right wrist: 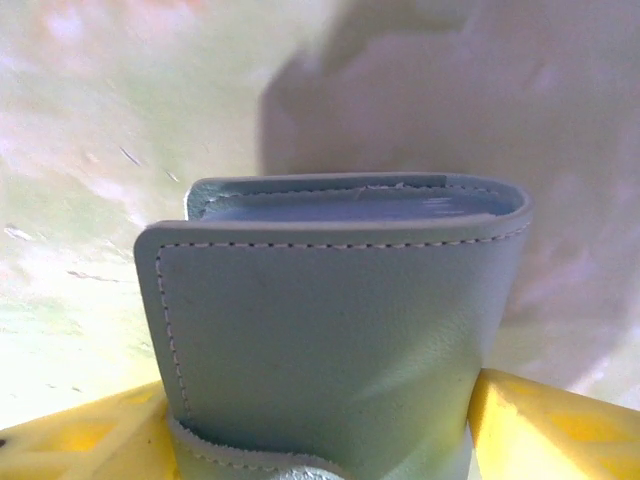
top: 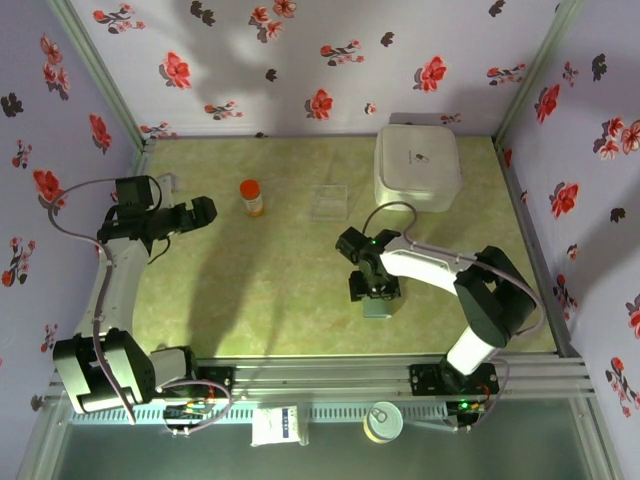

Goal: Take the credit cards out of the card holder

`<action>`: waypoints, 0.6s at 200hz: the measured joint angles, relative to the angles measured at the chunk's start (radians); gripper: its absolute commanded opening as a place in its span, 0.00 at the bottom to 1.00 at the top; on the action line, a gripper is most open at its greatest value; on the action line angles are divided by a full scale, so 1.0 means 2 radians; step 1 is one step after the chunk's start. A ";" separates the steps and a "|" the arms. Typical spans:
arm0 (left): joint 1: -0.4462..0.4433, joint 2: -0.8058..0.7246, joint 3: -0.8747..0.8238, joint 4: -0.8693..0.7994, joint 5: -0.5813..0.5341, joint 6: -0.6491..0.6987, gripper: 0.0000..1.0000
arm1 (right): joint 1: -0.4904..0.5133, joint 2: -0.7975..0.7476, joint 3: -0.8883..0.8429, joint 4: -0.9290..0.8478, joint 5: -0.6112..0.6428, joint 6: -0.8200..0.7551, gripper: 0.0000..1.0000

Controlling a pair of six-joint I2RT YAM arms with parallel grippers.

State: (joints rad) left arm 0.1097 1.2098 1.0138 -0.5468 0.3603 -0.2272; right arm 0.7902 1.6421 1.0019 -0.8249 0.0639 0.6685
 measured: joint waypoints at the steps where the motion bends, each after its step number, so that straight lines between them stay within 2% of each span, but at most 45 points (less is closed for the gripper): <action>1: 0.000 0.000 0.000 0.000 0.000 0.000 1.00 | 0.000 0.002 0.003 -0.001 0.000 -0.002 0.68; 80: 0.000 0.000 0.000 0.000 0.000 0.000 1.00 | -0.008 0.158 0.206 -0.015 0.013 -0.061 0.67; 102: 0.000 0.000 0.000 0.000 0.000 0.000 1.00 | -0.014 0.192 0.246 -0.017 0.010 -0.079 0.71; 120: 0.000 0.000 0.000 0.000 0.000 0.000 1.00 | -0.017 0.204 0.263 -0.023 0.006 -0.094 0.82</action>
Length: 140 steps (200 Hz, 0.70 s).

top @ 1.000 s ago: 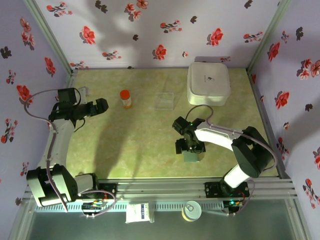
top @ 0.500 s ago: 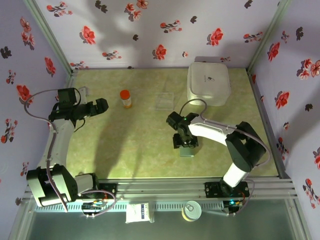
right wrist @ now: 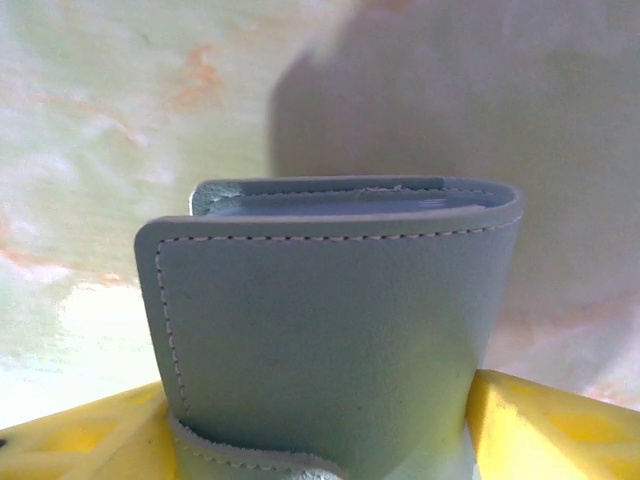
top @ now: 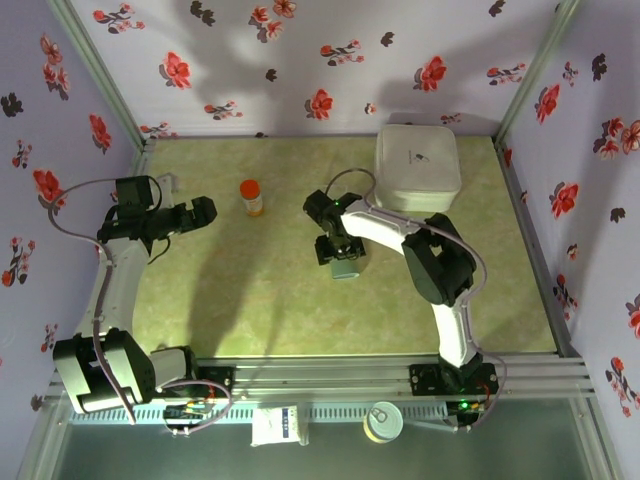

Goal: Take the credit cards out of the card holder

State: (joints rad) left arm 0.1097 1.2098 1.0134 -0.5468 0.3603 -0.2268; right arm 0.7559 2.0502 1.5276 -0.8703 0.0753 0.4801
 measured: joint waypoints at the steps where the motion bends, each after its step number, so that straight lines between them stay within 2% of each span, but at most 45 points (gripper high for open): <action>1: 0.000 0.000 0.000 0.000 0.000 0.000 1.00 | 0.000 0.001 0.001 0.000 0.000 0.001 0.82; 16: 0.000 0.000 0.000 0.000 0.000 0.000 1.00 | -0.005 0.005 0.009 -0.002 -0.002 -0.009 0.88; 36: 0.000 0.000 0.000 0.000 0.000 0.000 1.00 | -0.011 0.005 0.018 -0.005 -0.005 -0.016 0.91; 91: 0.000 0.000 0.000 0.000 0.000 0.000 1.00 | -0.041 0.031 0.070 -0.011 -0.021 -0.028 0.91; 140: 0.000 0.000 0.000 0.000 0.000 0.000 1.00 | -0.038 0.068 0.090 -0.013 -0.048 -0.031 0.91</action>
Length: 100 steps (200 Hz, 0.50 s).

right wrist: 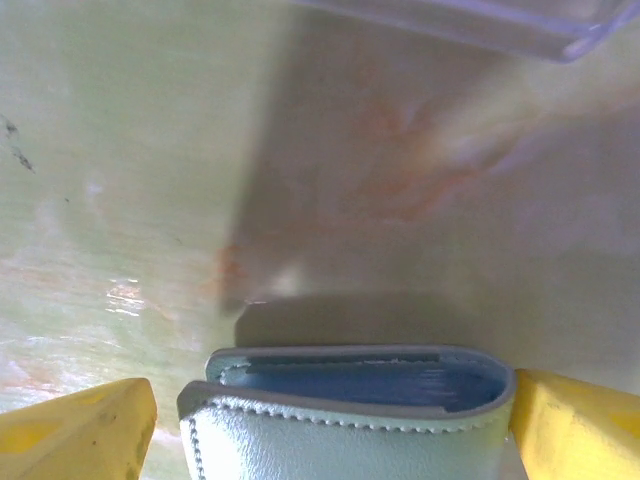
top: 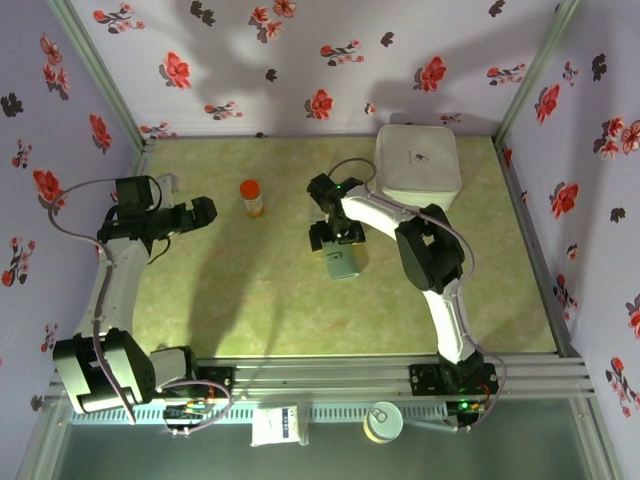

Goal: Take the credit cards out of the card holder

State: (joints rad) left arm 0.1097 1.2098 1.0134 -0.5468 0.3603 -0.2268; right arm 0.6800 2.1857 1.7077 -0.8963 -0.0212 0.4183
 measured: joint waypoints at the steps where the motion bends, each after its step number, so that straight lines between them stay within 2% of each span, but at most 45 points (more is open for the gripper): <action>1: 0.000 0.000 0.000 0.000 0.000 0.000 1.00 | 0.000 0.001 0.000 0.000 -0.001 0.000 0.91; 100: 0.000 0.000 0.000 0.000 0.000 0.000 1.00 | 0.075 0.019 0.075 -0.027 -0.030 0.000 0.91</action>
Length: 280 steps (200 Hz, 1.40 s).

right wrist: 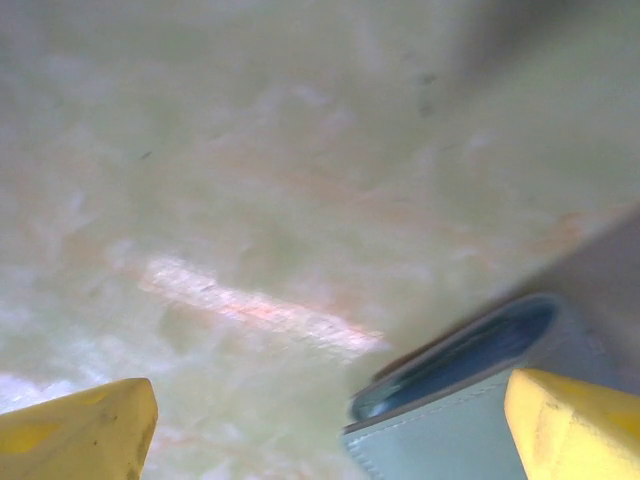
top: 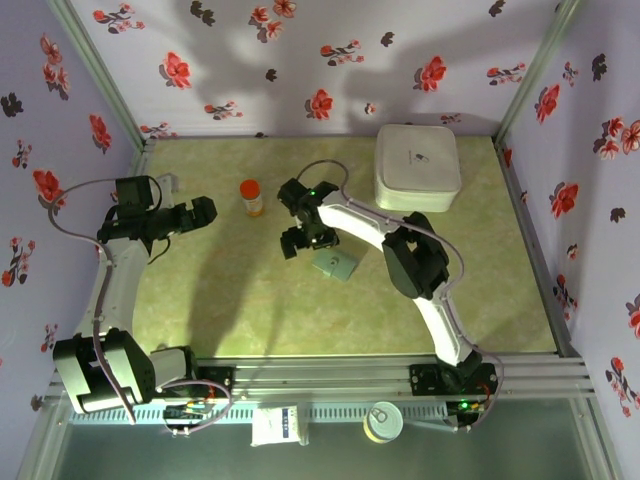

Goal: Take the credit cards out of the card holder

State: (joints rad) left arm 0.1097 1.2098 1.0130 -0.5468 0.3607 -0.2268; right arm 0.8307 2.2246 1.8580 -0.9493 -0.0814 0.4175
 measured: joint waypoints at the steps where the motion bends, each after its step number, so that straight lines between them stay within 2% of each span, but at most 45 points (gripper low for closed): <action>1: 0.000 0.000 0.000 0.000 0.000 0.000 1.00 | 0.001 0.000 0.000 0.000 -0.001 0.000 0.90; 54: 0.000 0.000 0.000 0.000 0.004 0.000 1.00 | 0.039 0.000 -0.024 -0.010 -0.010 0.000 0.90; 140: 0.000 0.000 0.000 0.000 0.006 -0.002 1.00 | 0.057 -0.085 -0.183 -0.011 0.003 0.012 0.91; 177: 0.000 0.000 0.000 0.000 0.006 -0.002 1.00 | 0.050 -0.128 -0.225 -0.015 0.020 0.024 0.91; 209: 0.000 0.000 0.000 0.000 0.006 -0.002 1.00 | 0.023 -0.167 -0.257 0.001 0.030 0.061 0.93; 255: 0.000 0.000 0.000 0.000 0.009 -0.002 1.00 | -0.006 -0.178 -0.281 0.090 0.029 0.161 0.99; 280: 0.000 0.000 0.000 0.000 0.009 -0.002 1.00 | -0.015 -0.175 -0.291 0.136 0.025 0.195 0.99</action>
State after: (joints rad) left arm 0.1097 1.2098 1.0122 -0.5465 0.3782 -0.2302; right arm 0.8001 1.8744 1.2766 -0.6769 -0.0307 0.8074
